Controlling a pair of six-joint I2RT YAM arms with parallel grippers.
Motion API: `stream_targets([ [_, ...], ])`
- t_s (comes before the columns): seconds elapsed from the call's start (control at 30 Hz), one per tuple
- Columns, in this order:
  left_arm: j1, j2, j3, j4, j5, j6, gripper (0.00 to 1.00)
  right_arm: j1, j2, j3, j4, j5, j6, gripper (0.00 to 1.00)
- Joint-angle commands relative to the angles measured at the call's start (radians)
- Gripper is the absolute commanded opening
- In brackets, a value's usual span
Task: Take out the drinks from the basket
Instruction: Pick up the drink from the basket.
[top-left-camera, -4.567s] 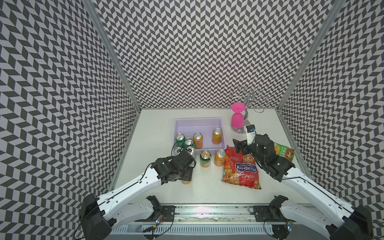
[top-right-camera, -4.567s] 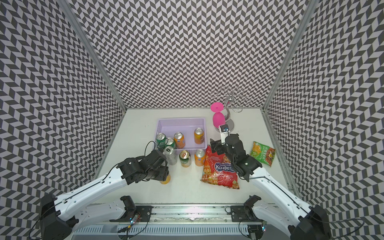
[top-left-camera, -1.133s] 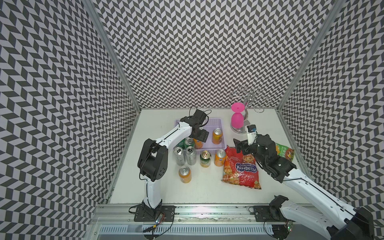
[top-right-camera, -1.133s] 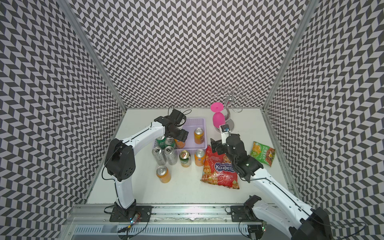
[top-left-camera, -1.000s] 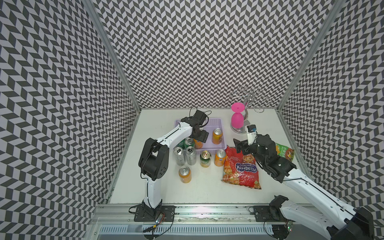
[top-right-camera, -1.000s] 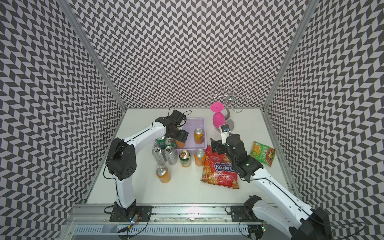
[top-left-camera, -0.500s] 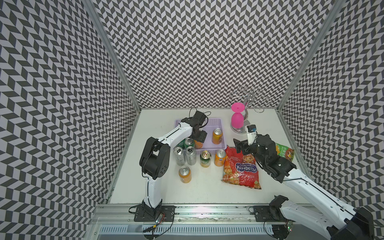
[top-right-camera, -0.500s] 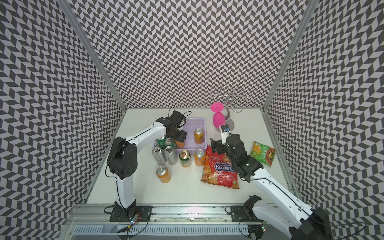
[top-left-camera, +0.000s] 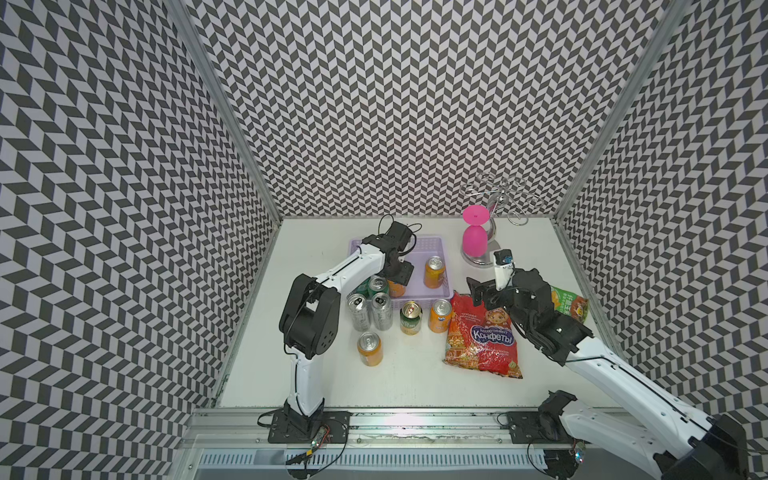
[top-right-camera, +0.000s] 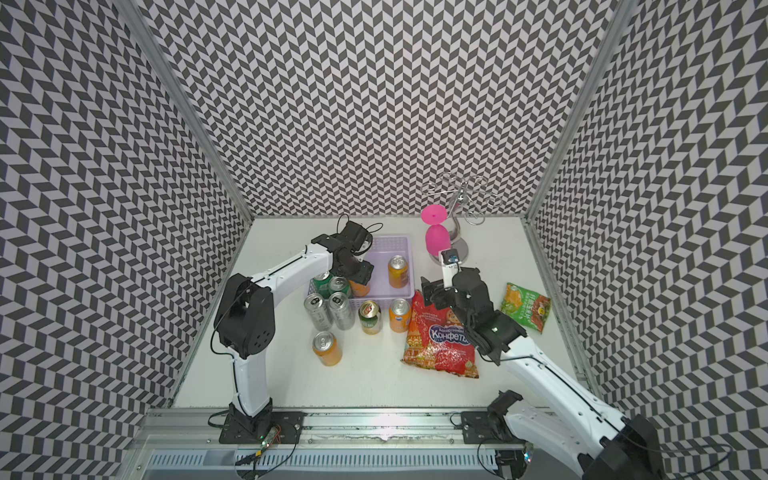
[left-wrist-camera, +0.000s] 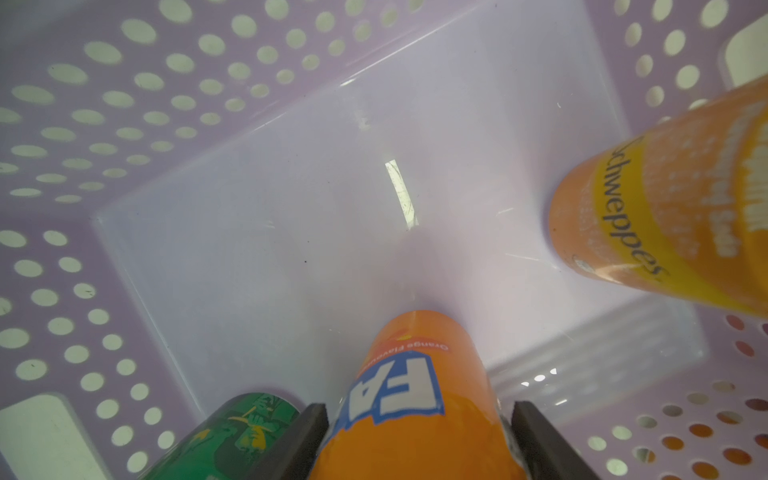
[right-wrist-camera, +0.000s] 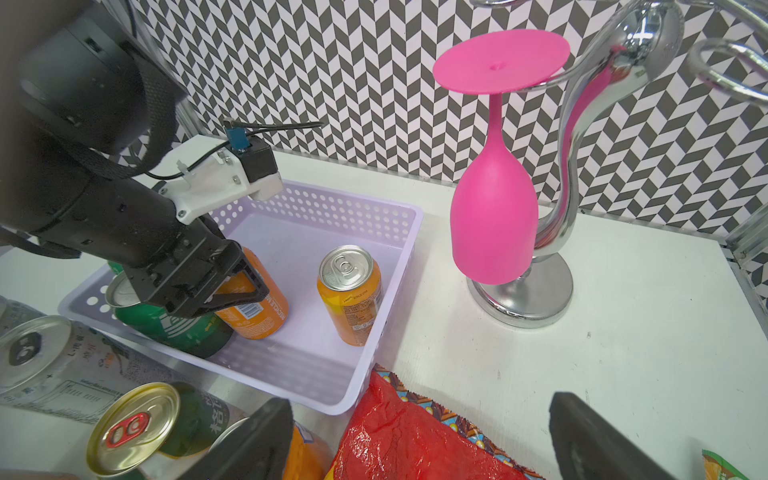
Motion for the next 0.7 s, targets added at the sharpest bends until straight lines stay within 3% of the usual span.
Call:
stream_targets([
  [0.0, 0.0, -0.06, 0.065, -0.047, 0.001, 0.005, 0.64, -0.005, -0.016, -0.008, 0.058, -0.002, -0.004, 1.0],
  [0.67, -0.081, -0.186, 0.254, -0.194, -0.04, -0.005, 0.62, -0.006, -0.013, -0.009, 0.06, 0.005, -0.003, 1.0],
])
